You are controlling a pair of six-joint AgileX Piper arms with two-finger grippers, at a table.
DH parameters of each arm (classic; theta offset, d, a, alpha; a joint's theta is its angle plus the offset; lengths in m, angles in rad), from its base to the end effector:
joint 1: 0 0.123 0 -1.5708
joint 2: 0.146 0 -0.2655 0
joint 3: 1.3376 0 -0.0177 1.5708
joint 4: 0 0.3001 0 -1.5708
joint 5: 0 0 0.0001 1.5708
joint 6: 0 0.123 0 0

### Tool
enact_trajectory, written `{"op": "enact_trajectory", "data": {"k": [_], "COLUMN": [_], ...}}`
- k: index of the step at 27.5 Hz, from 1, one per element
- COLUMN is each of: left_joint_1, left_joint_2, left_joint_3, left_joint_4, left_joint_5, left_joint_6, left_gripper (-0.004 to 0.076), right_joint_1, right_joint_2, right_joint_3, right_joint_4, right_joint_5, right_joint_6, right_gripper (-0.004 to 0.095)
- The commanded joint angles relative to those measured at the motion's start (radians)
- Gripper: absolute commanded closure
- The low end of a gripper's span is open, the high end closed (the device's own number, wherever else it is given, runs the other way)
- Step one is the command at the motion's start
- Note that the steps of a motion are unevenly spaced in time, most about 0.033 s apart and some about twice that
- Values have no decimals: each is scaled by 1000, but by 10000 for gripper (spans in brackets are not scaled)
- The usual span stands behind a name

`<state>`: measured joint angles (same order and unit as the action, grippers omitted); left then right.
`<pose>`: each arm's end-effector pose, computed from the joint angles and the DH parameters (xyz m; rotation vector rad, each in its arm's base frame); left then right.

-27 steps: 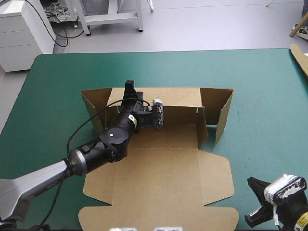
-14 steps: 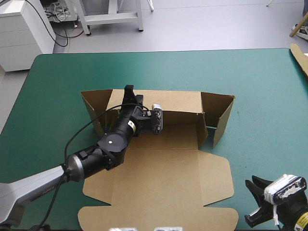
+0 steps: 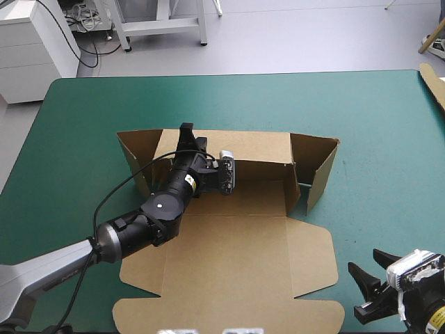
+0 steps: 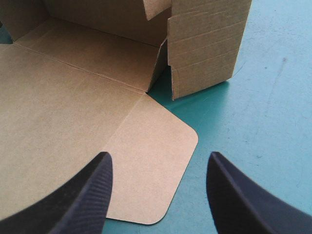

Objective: Fold the box

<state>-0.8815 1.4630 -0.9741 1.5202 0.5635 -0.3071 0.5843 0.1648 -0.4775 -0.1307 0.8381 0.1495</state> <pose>0.2972 -0.2573 0.2436 1.5269 1.3143 0.7683 0.1132 0.0605 0.2858 -0.4602 1.9634 0.3159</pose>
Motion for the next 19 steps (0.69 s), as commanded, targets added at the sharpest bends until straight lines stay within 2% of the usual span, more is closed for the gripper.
{"op": "enact_trajectory", "data": {"k": [1,5,14,19], "left_joint_1": [-3,-3,-3,-3], "left_joint_2": [-31,-31,-31,-31], "left_joint_3": [-13,-13,-13,-13], "left_joint_4": [-2,-2,-2,-2], "left_joint_5": [26,17,19,19], "left_joint_6": [-15,-15,-12,-12], "left_gripper": [731,731,731,731], "right_joint_1": [-2,-2,-2,-2], "right_joint_2": [38,154,435,591], "right_joint_3": [-56,-173,-465,-641], "right_joint_4": [-45,-54,-51,-75], "right_joint_5": [-47,3,26,120], "right_joint_6": [62,84,84,84], "right_gripper": [374,374,374,374]}}
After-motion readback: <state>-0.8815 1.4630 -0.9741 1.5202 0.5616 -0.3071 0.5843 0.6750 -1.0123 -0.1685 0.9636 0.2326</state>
